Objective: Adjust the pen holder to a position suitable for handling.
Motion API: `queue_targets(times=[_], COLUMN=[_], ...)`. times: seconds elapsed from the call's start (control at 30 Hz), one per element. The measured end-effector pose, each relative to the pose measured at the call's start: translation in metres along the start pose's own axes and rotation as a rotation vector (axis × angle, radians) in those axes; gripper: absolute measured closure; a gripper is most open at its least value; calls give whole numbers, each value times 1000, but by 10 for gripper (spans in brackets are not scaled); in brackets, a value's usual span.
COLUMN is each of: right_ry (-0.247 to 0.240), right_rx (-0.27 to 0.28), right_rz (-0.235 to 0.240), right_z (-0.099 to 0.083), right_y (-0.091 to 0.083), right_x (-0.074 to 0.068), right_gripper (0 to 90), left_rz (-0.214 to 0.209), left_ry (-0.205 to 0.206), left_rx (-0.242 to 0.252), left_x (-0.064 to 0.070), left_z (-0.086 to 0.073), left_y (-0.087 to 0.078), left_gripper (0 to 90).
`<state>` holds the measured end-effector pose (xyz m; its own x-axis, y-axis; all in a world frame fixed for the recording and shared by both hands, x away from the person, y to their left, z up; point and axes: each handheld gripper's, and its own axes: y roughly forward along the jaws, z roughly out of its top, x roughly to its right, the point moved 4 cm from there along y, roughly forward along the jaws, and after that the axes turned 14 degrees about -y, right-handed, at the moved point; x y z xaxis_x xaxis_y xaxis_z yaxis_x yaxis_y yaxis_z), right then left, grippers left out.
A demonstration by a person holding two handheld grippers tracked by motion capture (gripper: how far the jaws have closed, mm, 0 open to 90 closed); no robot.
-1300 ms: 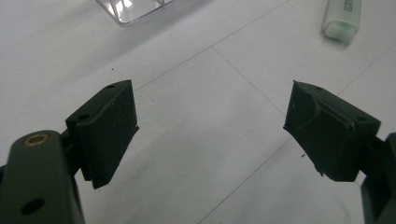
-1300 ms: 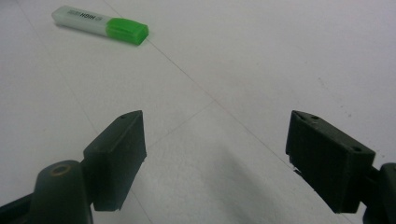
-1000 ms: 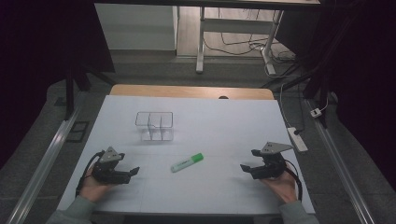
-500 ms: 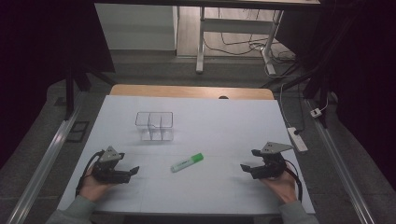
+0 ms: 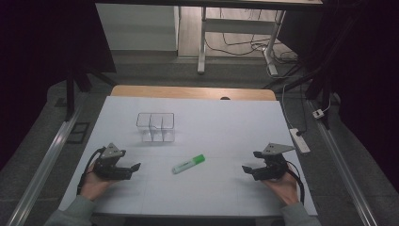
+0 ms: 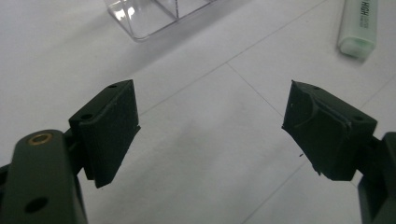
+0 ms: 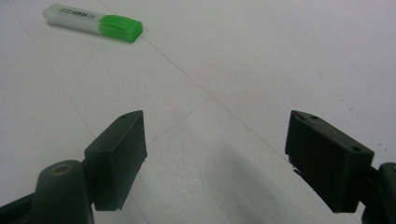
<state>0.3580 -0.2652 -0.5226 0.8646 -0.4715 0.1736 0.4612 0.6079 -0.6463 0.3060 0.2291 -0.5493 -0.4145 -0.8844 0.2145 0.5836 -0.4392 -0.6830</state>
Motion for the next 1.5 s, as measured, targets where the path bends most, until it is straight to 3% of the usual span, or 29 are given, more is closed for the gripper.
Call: queue_targets(times=[0.5, 1.1, 1.5], right_ry=[14, 18, 22], right_rx=[-7, -11, -13], right_rz=[-2, 2, 2], right_z=[-1, -1, -1], right_y=[0, 3, 4], right_x=[2, 1, 1], right_gripper=[201, 205, 206], left_rz=[29, 63, 57], left_ry=[4, -48, -66], left_rx=[2, -17, -13], left_x=[-14, -42, -56], left_z=[24, 45, 59], left_y=[9, 24, 35], left_gripper=[213, 276, 445])
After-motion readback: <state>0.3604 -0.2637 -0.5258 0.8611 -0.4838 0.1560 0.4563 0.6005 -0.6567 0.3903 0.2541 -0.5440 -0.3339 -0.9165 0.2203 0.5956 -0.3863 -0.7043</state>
